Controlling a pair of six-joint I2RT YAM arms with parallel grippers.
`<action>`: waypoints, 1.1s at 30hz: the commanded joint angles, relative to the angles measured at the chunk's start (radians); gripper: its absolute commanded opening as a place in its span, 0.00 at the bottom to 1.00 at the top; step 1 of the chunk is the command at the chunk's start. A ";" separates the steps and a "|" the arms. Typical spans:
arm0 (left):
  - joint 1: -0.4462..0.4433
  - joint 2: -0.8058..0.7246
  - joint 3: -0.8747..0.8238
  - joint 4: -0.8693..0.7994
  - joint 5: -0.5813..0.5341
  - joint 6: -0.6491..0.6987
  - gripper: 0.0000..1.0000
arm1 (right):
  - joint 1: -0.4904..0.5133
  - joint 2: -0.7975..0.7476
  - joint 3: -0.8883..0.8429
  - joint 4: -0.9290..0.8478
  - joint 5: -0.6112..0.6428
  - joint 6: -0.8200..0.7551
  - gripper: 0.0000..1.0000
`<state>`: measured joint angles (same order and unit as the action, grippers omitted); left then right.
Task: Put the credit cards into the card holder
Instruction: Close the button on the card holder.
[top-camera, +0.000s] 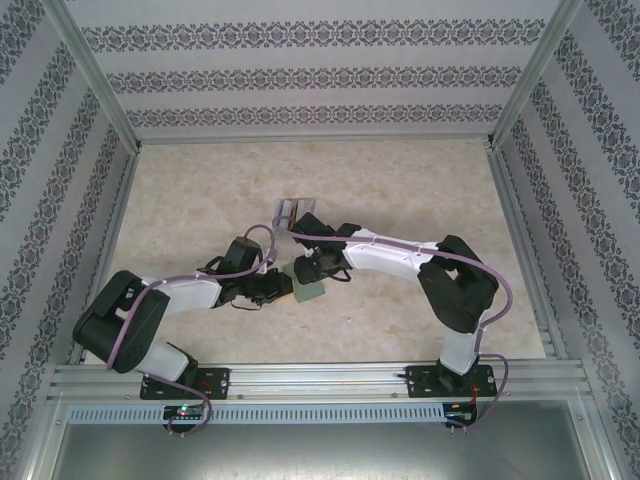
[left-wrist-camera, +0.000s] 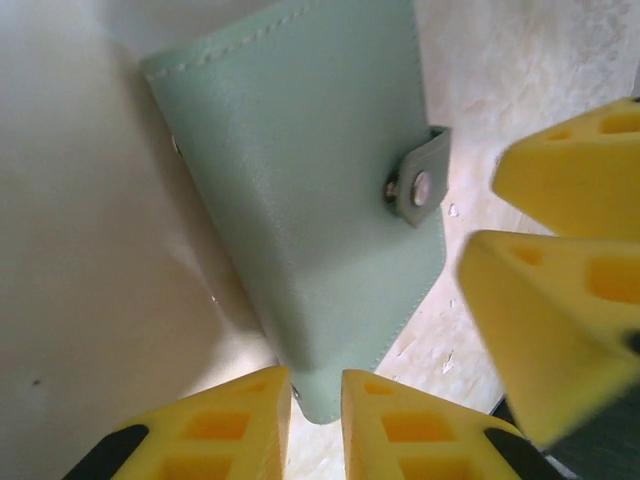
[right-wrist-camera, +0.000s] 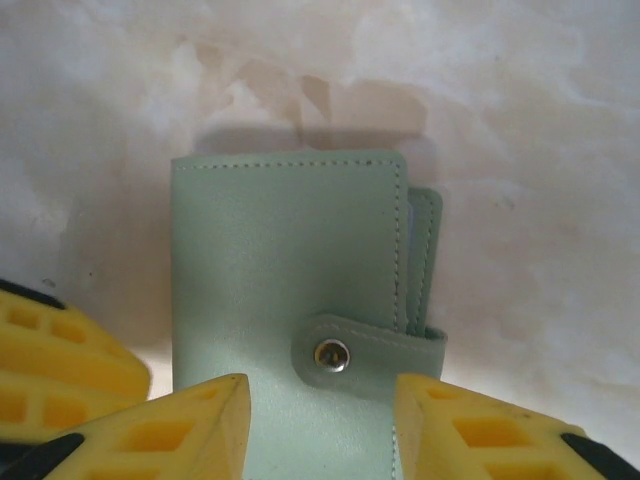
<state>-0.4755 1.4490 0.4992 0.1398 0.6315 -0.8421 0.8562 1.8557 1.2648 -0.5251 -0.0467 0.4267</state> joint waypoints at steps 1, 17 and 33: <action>0.015 -0.043 0.011 -0.109 -0.074 0.035 0.24 | 0.016 0.033 0.052 -0.074 0.074 -0.062 0.44; 0.067 0.023 0.035 -0.143 -0.075 0.047 0.24 | 0.044 0.120 0.109 -0.116 0.129 -0.033 0.37; 0.067 0.063 0.044 -0.138 -0.055 0.053 0.24 | 0.028 0.086 0.101 -0.098 0.065 -0.019 0.03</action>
<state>-0.4103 1.4796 0.5251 0.0139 0.5720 -0.8154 0.8871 1.9511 1.3636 -0.6170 0.0517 0.3958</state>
